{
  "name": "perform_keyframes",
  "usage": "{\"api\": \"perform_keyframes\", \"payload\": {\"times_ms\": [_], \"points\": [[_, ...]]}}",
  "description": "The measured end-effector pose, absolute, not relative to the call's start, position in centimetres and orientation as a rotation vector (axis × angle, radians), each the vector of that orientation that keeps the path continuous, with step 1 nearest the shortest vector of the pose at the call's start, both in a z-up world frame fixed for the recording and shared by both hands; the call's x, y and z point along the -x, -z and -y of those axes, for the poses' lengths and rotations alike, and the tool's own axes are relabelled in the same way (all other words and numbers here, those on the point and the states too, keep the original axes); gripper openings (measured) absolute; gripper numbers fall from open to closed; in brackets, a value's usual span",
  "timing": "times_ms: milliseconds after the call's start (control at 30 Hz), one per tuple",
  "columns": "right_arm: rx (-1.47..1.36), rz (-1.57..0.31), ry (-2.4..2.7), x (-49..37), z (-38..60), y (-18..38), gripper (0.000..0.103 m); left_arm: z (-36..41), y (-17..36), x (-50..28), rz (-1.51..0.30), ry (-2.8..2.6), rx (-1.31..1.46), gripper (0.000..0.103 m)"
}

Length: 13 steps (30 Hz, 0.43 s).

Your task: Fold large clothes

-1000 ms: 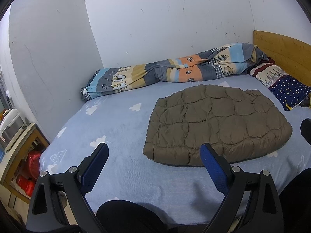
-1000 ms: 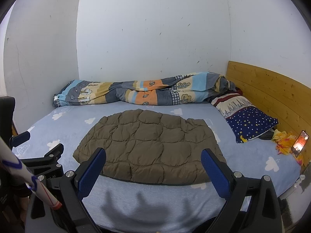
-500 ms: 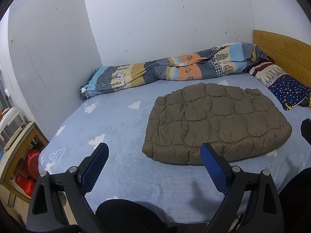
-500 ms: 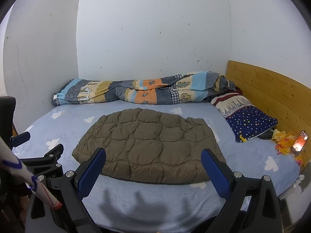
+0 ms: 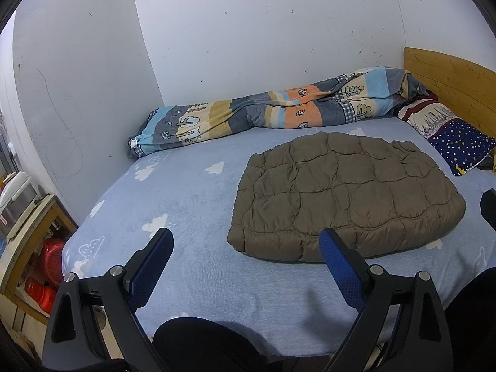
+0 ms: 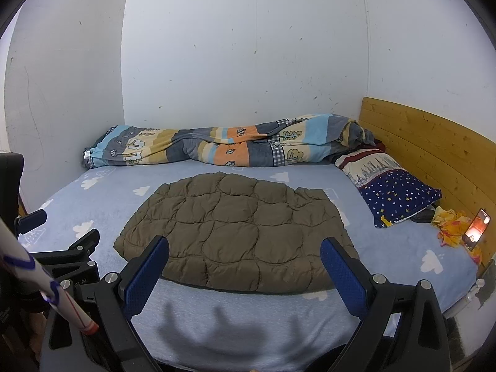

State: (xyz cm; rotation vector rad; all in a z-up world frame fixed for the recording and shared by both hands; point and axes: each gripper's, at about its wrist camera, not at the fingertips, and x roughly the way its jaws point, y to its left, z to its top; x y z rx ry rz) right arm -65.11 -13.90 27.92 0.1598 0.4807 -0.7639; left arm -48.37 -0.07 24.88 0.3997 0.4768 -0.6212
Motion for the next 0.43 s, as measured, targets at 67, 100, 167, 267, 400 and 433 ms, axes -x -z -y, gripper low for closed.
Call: {"api": "perform_keyframes", "payload": {"times_ms": [67,100,167,267,400,433], "points": [[-0.158,-0.479,0.764,65.11,13.92,-27.97,0.1,0.07,-24.88,48.37,-0.477,0.623,-0.4,0.094],[-0.158,-0.481,0.764,65.14,13.98,-27.91,0.1,0.08,-24.88,48.38,-0.478,0.624,-0.399,0.094],[-0.159,-0.479,0.765,65.27,13.99,-27.84,0.1,0.05,-24.76,48.36,-0.485,0.63,-0.397,0.094],[-0.159,-0.48,0.764,65.32,14.04,-27.85,0.1,-0.11,-24.56,48.2,-0.513,0.677,-0.387,0.094],[-0.158,-0.479,0.757,65.44,14.14,-27.81,0.1,-0.23,-24.02,48.2,-0.553,0.755,-0.374,0.094],[-0.16,-0.479,0.759,65.67,14.15,-27.71,0.1,-0.14,-24.01,48.33,-0.546,0.748,-0.383,0.094]]}}
